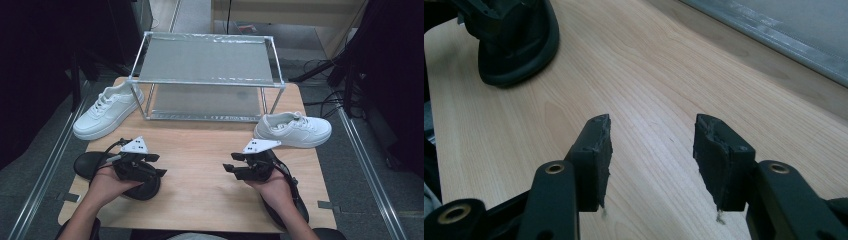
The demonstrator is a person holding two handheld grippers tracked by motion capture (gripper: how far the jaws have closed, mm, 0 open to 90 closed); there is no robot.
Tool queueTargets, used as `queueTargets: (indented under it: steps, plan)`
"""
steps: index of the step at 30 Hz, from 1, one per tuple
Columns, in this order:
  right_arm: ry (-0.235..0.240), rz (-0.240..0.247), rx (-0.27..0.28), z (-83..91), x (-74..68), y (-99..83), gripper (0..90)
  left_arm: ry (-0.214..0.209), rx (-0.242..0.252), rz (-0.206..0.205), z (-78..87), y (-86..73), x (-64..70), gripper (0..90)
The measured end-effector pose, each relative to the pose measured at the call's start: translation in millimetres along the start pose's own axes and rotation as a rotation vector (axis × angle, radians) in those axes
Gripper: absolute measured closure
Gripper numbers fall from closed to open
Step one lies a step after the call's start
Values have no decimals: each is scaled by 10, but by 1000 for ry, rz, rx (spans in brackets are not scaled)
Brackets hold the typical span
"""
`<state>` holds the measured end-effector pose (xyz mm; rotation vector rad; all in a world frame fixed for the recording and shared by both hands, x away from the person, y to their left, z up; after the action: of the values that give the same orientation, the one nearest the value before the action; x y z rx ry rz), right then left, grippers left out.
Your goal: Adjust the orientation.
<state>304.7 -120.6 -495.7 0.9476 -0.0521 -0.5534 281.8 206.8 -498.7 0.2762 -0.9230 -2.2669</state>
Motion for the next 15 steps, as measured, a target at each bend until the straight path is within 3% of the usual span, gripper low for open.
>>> queueTargets:
  steps: [7, 11, 15]
  plan:
    - [7, 8, -17, -65, 4, 31, 505, 34, 8, 52, 150, -116, -120, 382]
    - [11, 9, -22, -82, 1, 36, 500, 56, 5, 57, 225, -196, -184, 391]
    - [15, 11, -36, -112, -9, 37, 500, 64, 2, 104, 332, -306, -298, 391]
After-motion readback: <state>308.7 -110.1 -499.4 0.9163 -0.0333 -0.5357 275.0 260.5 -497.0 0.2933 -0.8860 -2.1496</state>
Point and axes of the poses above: each handheld gripper's, and its own axes: z roughly backward along the jaws, y roughly out of its top, x roughly to its right, the point moved 4 cm from there along -z, roughly forward along the jaws, and after that the axes turned 6 degrees about y, right-handed, at the moved point
